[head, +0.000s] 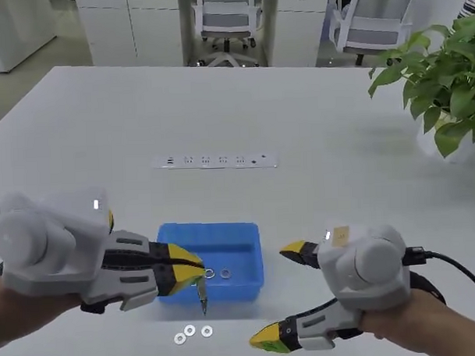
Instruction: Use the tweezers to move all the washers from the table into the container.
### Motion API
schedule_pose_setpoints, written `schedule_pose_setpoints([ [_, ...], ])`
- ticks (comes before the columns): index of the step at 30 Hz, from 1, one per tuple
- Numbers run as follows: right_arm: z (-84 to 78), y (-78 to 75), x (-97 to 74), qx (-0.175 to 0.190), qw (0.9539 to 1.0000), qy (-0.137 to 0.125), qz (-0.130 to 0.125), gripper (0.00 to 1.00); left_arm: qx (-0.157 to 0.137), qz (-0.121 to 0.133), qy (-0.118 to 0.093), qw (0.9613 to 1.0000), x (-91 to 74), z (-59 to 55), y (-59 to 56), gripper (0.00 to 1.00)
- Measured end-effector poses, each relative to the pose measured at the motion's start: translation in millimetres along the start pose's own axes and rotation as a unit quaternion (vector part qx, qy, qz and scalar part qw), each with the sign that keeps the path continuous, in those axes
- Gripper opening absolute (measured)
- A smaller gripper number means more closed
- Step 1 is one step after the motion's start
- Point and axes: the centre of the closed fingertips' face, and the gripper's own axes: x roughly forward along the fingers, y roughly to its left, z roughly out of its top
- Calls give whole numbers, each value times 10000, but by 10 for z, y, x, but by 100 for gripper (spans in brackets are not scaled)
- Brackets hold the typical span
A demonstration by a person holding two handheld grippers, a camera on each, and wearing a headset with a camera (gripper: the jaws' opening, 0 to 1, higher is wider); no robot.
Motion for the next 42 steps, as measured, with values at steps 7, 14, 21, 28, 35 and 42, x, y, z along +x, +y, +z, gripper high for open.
schedule_pose_setpoints([
  [7,10,23,-34,104,9998,-129,-68,94,-41,-63,10,10000,48,-77,-45,5],
  [14,9,46,-42,155,9996,-199,-121,100,-69,-93,47,9999,88,-159,-64,5],
  [21,-27,94,-33,187,9997,-161,-82,100,-82,-97,64,9999,123,-224,-76,5],
  [28,-82,129,-36,198,9997,-107,-62,100,-44,-93,124,9999,150,-282,-76,5],
  [35,-111,157,-42,220,9997,-81,-46,100,-24,-89,148,9998,172,-317,-76,5],
  [42,-138,173,-44,261,9996,-60,-43,100,-9,-119,152,9998,202,-336,-92,5],
])
